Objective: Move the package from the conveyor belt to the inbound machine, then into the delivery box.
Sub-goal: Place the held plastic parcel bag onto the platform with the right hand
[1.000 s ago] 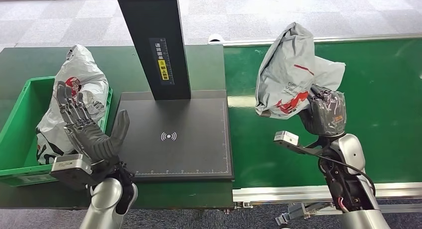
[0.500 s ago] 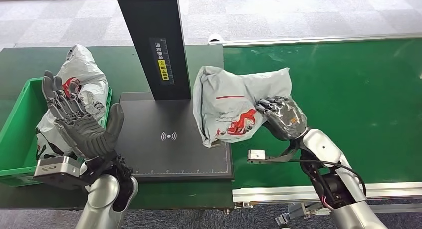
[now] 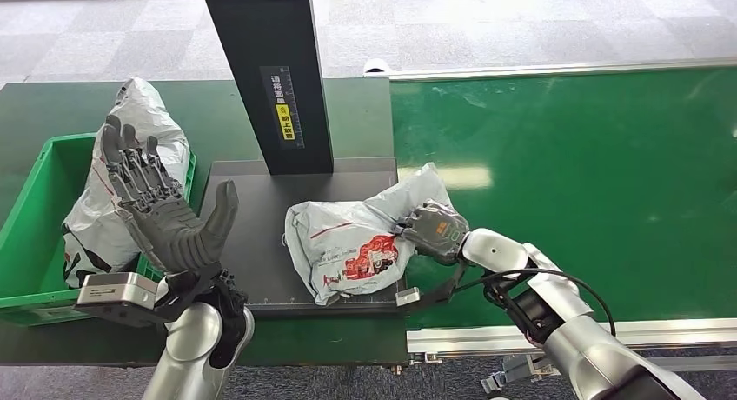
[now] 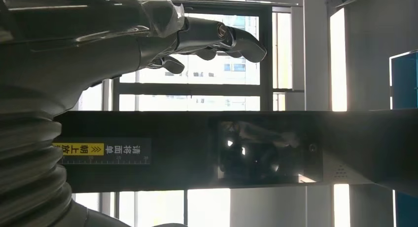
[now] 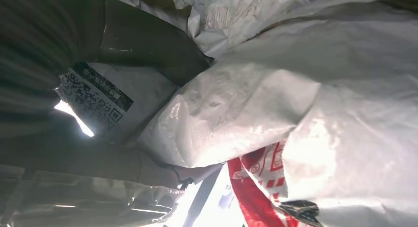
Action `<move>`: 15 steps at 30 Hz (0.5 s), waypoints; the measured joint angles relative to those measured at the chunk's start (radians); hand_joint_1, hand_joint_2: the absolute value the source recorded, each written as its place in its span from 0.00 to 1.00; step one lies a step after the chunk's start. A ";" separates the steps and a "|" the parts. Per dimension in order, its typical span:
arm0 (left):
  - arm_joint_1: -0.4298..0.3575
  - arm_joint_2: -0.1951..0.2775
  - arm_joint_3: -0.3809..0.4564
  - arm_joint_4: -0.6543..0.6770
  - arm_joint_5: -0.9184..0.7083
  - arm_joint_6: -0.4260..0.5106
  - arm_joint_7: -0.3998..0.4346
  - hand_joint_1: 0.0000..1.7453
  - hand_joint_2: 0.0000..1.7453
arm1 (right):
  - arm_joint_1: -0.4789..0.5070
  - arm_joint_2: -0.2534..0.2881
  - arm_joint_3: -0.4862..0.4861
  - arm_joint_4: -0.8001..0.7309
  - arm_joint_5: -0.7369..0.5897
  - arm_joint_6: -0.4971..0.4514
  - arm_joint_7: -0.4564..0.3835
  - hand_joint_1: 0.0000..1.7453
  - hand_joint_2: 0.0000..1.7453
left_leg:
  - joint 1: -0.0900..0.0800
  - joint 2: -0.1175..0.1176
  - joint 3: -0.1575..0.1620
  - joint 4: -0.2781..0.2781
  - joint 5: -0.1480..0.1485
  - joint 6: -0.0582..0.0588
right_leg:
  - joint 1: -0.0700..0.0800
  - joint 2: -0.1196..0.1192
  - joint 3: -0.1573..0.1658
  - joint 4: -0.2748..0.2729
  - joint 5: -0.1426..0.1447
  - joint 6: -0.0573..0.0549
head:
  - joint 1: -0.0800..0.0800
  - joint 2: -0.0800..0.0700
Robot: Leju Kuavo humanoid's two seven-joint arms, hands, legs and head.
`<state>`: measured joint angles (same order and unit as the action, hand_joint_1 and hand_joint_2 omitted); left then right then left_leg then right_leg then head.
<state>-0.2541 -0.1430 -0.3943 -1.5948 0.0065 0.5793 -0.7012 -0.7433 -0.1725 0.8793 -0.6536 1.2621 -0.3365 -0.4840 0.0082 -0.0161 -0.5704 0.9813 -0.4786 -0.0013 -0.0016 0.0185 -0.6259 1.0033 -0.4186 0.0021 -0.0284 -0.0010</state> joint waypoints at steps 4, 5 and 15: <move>-0.001 -0.003 -0.007 0.007 0.001 -0.011 0.000 0.00 1.00 | -0.027 0.059 0.038 0.055 -0.007 -0.019 0.033 1.00 1.00 | 0.000 0.001 0.001 0.000 0.000 0.000 | 0.000 0.001 0.000 0.000 0.000 0.000 | 0.000 0.000; -0.001 -0.004 -0.009 0.010 0.001 -0.016 0.000 0.00 1.00 | -0.033 0.077 0.045 0.070 -0.012 -0.034 0.039 1.00 1.00 | 0.000 0.000 0.001 0.000 0.000 0.000 | 0.000 0.001 0.000 0.000 0.000 0.000 | 0.000 0.000; -0.025 -0.038 -0.037 0.062 -0.001 -0.053 0.000 0.00 1.00 | -0.061 0.276 0.064 0.233 -0.072 -0.088 0.146 0.91 1.00 | 0.000 0.001 0.001 0.000 0.000 0.000 | 0.001 0.001 0.000 0.000 0.000 0.000 | 0.000 0.000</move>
<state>-0.2794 -0.1808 -0.4317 -1.5331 0.0052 0.5259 -0.7012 -0.8043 0.1035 0.9437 -0.4203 1.1900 -0.4246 -0.3377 0.0087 -0.0152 -0.5695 0.9813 -0.4784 -0.0016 -0.0007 0.0199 -0.6260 1.0033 -0.4185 0.0019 -0.0285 -0.0010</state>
